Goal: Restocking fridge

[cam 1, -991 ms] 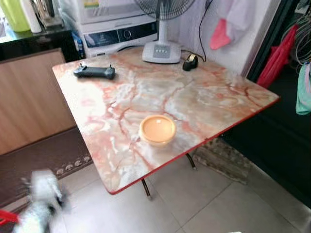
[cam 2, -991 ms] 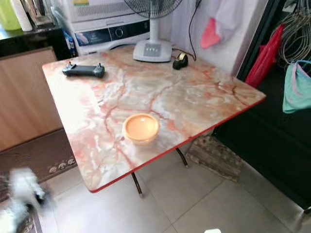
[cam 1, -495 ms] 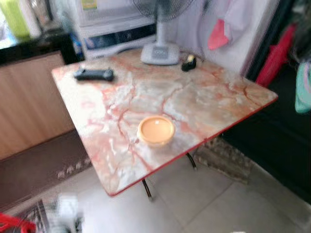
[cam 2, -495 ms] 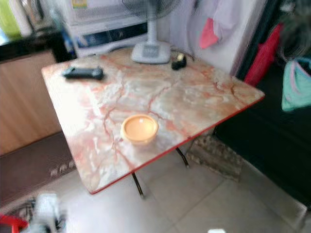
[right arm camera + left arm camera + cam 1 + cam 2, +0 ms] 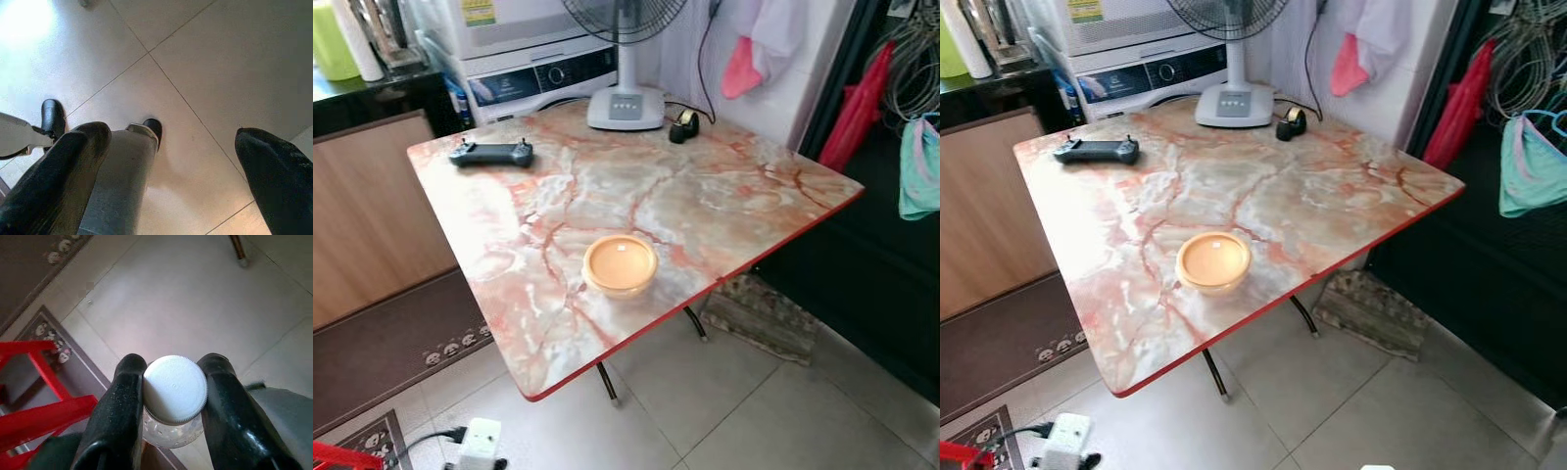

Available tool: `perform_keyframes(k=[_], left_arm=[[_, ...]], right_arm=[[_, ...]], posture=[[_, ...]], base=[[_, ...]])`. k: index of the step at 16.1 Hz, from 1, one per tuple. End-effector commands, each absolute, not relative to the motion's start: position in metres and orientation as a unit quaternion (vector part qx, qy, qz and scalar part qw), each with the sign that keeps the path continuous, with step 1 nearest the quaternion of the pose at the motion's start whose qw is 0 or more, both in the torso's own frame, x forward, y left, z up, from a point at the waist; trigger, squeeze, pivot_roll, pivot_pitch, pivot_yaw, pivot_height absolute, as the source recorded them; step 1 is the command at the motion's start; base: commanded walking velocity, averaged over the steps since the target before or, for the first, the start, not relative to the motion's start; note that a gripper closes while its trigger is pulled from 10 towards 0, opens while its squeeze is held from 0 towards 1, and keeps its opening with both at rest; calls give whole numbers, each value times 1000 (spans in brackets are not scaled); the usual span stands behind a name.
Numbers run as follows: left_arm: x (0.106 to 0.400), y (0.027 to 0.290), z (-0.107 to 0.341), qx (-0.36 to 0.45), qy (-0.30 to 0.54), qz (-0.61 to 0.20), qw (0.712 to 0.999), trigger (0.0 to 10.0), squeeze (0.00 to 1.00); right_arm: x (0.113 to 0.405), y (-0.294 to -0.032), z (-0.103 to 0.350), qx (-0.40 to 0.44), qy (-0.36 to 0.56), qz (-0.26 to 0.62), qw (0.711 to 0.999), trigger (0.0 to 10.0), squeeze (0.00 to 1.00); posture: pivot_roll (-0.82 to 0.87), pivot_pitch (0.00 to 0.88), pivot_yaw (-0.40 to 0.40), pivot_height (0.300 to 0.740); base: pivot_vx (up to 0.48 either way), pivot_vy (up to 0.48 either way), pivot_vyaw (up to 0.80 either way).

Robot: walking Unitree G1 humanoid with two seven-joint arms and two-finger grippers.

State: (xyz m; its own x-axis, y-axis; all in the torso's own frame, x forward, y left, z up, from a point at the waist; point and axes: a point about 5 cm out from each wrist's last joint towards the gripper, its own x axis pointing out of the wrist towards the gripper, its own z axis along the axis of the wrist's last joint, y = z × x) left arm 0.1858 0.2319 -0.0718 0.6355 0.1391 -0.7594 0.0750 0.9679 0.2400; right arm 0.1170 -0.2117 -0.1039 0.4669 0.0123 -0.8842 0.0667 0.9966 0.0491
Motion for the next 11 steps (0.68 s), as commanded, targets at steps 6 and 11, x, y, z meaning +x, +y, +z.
perform_keyframes(k=[6, 11], left_arm=[[159, 244, -83, 110, 469, 55, 875, 10000, 0], [140, 251, -88, 99, 492, 67, 862, 10000, 0]], right_arm=[[113, -218, -104, 41, 513, -25, 857, 10000, 0], [112, -217, -104, 35, 520, -20, 853, 10000, 0]], posture=[[71, 0, -19, 740], [73, 0, -16, 740]], base=[[0, 0, 0], [0, 0, 0]])
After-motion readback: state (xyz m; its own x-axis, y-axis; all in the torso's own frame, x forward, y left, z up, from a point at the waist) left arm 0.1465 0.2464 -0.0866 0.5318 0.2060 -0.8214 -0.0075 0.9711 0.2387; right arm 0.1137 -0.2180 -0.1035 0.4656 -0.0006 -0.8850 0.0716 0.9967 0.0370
